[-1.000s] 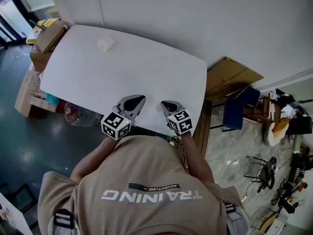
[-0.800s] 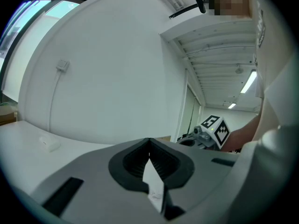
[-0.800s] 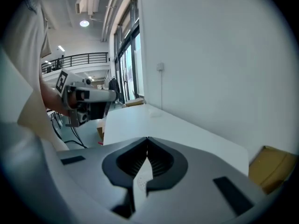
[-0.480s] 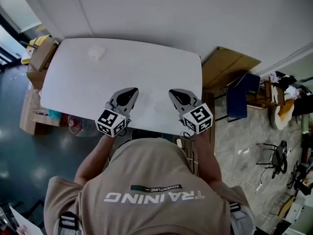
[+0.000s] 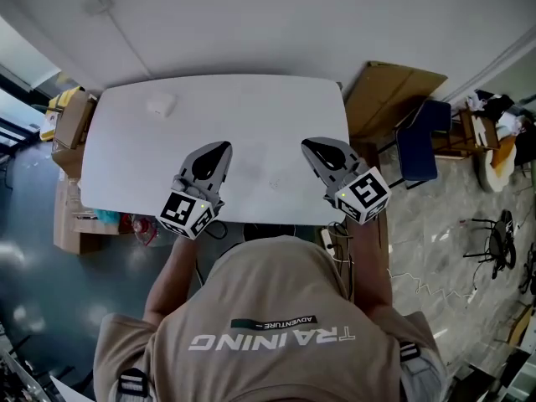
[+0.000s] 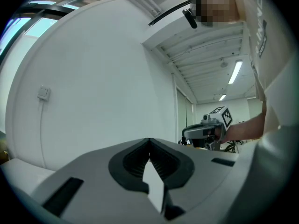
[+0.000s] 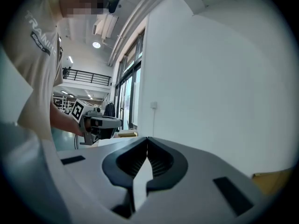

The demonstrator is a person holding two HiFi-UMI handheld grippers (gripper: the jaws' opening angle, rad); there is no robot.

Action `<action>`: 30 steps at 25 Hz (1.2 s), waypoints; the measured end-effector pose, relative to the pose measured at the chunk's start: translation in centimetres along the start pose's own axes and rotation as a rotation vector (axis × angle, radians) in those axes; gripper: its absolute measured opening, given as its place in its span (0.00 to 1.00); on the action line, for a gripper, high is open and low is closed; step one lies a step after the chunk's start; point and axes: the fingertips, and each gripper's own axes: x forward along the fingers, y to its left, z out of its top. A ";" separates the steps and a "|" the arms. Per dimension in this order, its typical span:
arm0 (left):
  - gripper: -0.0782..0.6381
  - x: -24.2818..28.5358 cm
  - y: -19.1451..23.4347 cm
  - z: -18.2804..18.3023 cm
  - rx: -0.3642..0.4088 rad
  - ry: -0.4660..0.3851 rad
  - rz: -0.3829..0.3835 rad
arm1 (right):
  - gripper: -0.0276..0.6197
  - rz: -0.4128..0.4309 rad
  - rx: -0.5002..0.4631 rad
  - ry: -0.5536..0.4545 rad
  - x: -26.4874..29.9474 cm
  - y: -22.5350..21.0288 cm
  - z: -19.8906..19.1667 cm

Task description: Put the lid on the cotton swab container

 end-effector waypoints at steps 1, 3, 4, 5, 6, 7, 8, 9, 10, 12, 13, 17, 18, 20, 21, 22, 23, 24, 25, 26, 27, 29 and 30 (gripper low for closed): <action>0.13 0.0 0.2 0.1 -0.003 -0.001 -0.001 | 0.07 0.000 0.001 -0.008 -0.1 0.0 0.2; 0.13 0.2 0.5 0.2 -0.008 0.001 0.000 | 0.07 0.010 0.006 -0.024 -0.2 0.1 0.5; 0.13 0.2 0.7 0.2 -0.009 0.004 0.002 | 0.07 0.015 0.006 -0.032 -0.3 0.2 0.7; 0.13 0.3 0.7 0.1 -0.010 0.007 0.004 | 0.07 0.017 0.004 -0.039 -0.4 0.2 0.9; 0.13 0.3 0.8 0.1 -0.011 0.011 0.007 | 0.07 0.015 0.002 -0.044 -0.5 0.1 1.0; 0.13 0.4 0.8 0.0 -0.010 0.016 0.009 | 0.07 0.013 0.001 -0.048 -0.6 0.1 1.1; 0.13 0.4 0.9 -0.1 -0.011 0.020 0.011 | 0.07 0.012 0.002 -0.051 -0.6 0.0 1.1; 0.13 0.4 0.9 -0.3 -0.013 0.025 0.014 | 0.07 0.012 0.005 -0.056 -0.7 -0.1 1.2; 0.13 0.4 0.9 -0.4 -0.016 0.031 0.017 | 0.07 0.013 0.009 -0.060 -0.7 -0.2 1.2; 0.13 0.4 0.9 -0.9 -0.026 0.043 0.023 | 0.07 0.017 0.012 -0.064 -0.8 -0.4 1.2; 0.13 0.3 1.0 -1.3 -0.033 0.050 0.028 | 0.07 0.019 0.012 -0.063 -0.8 -0.5 1.2; 0.13 0.0 1.6 -2.1 -0.050 0.069 0.044 | 0.07 0.041 0.003 -0.055 -0.4 -0.5 1.1; 0.13 0.0 1.6 -2.2 -0.050 0.069 0.047 | 0.07 0.044 0.003 -0.056 -0.3 -0.6 1.1; 0.13 0.0 1.7 -2.3 -0.052 0.069 0.052 | 0.07 0.050 0.006 -0.057 -0.3 -0.7 1.1; 0.13 0.0 1.7 -2.3 -0.053 0.071 0.054 | 0.07 0.052 0.008 -0.057 -0.2 -0.7 1.0; 0.13 0.0 1.7 -2.4 -0.054 0.072 0.055 | 0.07 0.053 0.009 -0.055 -0.2 -0.7 0.9; 0.13 0.0 1.7 -2.5 -0.055 0.074 0.055 | 0.07 0.053 0.009 -0.052 -0.1 -0.7 0.9; 0.13 0.1 1.7 -2.5 -0.055 0.075 0.054 | 0.07 0.052 0.007 -0.049 0.0 -0.7 0.8; 0.13 0.1 1.7 -2.5 -0.055 0.075 0.053 | 0.07 0.052 0.007 -0.045 0.1 -0.8 0.7; 0.13 0.2 1.7 -2.5 -0.055 0.075 0.050 | 0.07 0.051 0.008 -0.044 0.1 -0.8 0.6; 0.13 0.3 1.7 -2.6 -0.055 0.075 0.048 | 0.07 0.050 0.008 -0.044 0.2 -0.8 0.6; 0.13 0.5 1.6 -2.7 -0.056 0.074 0.043 | 0.07 0.047 0.010 -0.043 0.2 -0.8 0.5; 0.13 0.6 1.5 -2.7 -0.057 0.074 0.040 | 0.07 0.045 0.010 -0.043 0.2 -0.8 0.4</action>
